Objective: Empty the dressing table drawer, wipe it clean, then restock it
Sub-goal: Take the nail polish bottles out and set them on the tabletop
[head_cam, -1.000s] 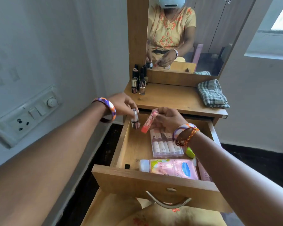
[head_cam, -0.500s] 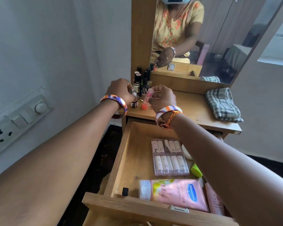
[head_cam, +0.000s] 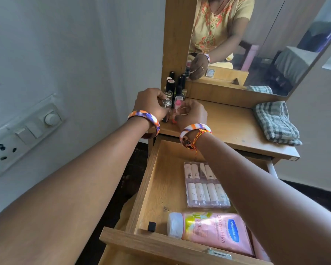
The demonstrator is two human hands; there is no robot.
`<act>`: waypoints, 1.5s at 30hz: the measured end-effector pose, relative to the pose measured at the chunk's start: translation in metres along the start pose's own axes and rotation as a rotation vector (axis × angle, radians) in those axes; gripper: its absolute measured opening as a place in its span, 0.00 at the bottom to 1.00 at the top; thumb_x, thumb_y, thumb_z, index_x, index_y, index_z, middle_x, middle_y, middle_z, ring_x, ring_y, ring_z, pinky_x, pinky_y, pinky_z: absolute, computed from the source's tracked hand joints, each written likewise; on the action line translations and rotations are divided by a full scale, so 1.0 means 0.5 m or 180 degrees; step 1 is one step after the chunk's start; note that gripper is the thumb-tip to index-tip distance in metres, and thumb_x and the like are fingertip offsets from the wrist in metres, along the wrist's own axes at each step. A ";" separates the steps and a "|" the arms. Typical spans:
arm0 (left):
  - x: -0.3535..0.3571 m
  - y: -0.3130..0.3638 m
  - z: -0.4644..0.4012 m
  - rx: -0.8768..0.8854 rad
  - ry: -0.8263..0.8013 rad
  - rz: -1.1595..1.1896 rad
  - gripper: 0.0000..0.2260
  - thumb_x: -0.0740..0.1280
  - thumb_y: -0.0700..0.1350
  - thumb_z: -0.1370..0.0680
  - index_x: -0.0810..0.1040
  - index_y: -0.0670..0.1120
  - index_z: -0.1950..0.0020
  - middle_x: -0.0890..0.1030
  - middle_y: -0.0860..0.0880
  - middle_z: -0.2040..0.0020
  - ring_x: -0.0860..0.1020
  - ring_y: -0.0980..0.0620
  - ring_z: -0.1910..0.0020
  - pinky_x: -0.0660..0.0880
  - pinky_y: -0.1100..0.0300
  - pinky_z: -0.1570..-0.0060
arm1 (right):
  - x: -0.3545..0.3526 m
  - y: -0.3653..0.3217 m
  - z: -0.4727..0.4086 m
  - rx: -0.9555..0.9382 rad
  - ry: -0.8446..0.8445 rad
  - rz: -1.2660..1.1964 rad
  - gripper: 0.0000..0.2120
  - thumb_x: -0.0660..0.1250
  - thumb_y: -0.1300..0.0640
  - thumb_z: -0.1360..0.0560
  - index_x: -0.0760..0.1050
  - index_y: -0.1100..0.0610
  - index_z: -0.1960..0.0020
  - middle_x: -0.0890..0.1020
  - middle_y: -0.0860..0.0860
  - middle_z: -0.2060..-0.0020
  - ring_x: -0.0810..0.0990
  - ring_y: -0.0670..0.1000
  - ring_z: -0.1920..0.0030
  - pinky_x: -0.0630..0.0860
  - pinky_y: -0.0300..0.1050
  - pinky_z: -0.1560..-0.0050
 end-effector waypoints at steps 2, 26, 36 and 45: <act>0.003 -0.002 0.001 -0.0023 -0.0084 -0.0037 0.17 0.73 0.40 0.29 0.79 0.40 0.41 0.81 0.42 0.43 0.80 0.45 0.46 0.75 0.59 0.48 | 0.001 0.008 0.002 0.0080 -0.0058 -0.0101 0.13 0.71 0.64 0.30 0.76 0.59 0.45 0.81 0.54 0.48 0.77 0.48 0.54 0.72 0.36 0.56; 0.026 -0.026 0.217 -0.0466 -0.1896 -0.0635 0.09 0.73 0.40 0.29 0.82 0.40 0.51 0.78 0.48 0.64 0.77 0.49 0.60 0.73 0.61 0.59 | 0.083 0.039 0.264 -0.0566 -0.2789 0.1062 0.05 0.69 0.63 0.28 0.80 0.57 0.53 0.79 0.46 0.65 0.78 0.44 0.65 0.76 0.29 0.67; 0.077 -0.024 0.264 -0.0443 -0.2238 -0.0878 0.15 0.72 0.41 0.28 0.80 0.37 0.43 0.81 0.44 0.53 0.80 0.47 0.51 0.77 0.56 0.45 | 0.158 0.092 0.401 -0.0704 -0.3204 0.1225 0.13 0.65 0.56 0.24 0.79 0.58 0.42 0.83 0.58 0.48 0.82 0.54 0.56 0.77 0.36 0.60; 0.066 -0.059 0.269 -0.0559 -0.2350 -0.0700 0.12 0.72 0.39 0.28 0.79 0.39 0.45 0.79 0.45 0.53 0.77 0.50 0.54 0.73 0.65 0.64 | 0.142 0.082 0.373 -0.0816 -0.2637 0.1396 0.12 0.64 0.59 0.25 0.80 0.64 0.46 0.83 0.59 0.51 0.82 0.56 0.51 0.79 0.44 0.49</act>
Point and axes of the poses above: each hand's wrist, its own z-axis away from the middle knuckle, its own x-axis out of the palm, y = z × x, the point moved 10 cm from there along -z, towards the middle knuckle
